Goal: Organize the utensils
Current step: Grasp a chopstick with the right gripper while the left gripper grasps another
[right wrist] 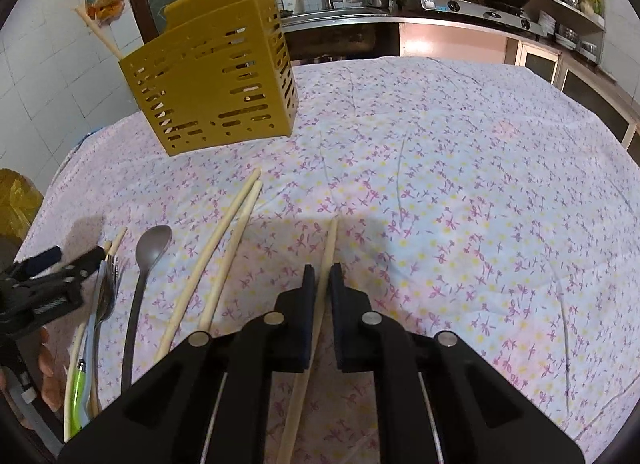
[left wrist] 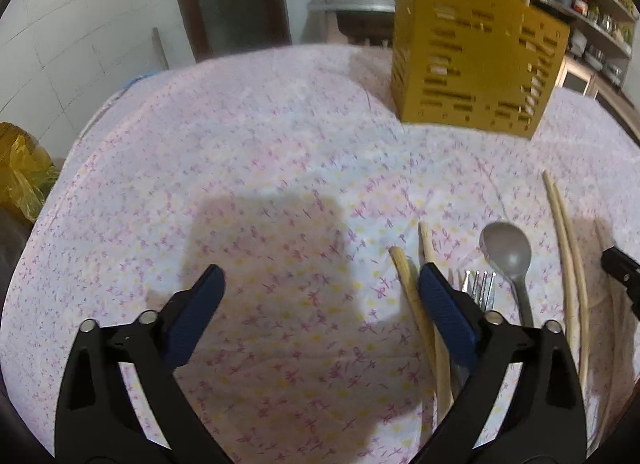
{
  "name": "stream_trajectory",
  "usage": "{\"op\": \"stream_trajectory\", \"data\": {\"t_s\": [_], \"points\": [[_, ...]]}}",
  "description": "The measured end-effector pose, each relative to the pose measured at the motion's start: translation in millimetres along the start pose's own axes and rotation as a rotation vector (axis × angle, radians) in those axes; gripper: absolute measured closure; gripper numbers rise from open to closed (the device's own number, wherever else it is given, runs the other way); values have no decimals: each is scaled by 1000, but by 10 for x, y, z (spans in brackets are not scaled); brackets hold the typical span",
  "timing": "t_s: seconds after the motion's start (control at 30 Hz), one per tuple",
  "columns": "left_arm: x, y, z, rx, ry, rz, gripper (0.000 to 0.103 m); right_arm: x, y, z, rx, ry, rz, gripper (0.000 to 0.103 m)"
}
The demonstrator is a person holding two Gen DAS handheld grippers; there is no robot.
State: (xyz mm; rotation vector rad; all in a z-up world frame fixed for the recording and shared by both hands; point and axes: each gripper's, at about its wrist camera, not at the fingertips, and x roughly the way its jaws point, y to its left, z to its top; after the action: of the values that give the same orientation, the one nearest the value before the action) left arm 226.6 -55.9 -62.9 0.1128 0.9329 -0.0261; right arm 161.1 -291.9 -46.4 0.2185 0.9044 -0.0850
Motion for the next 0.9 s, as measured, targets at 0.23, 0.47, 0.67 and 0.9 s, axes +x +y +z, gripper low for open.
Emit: {"op": "stream_trajectory", "data": {"t_s": [0.23,0.47,0.67,0.9], "points": [[-51,-143,-44,36,0,-8,32,-7,18,-12,3,-2,-7,95],[-96,-316,-25,88,36,-62,73,40,40,42,0,12,-27,95],[-100,-392,21,115,82,-73,87,122,24,149,25,42,-34,95],[-40,-334,79,90,66,-98,93,128,-85,151,87,30,21,96]]}}
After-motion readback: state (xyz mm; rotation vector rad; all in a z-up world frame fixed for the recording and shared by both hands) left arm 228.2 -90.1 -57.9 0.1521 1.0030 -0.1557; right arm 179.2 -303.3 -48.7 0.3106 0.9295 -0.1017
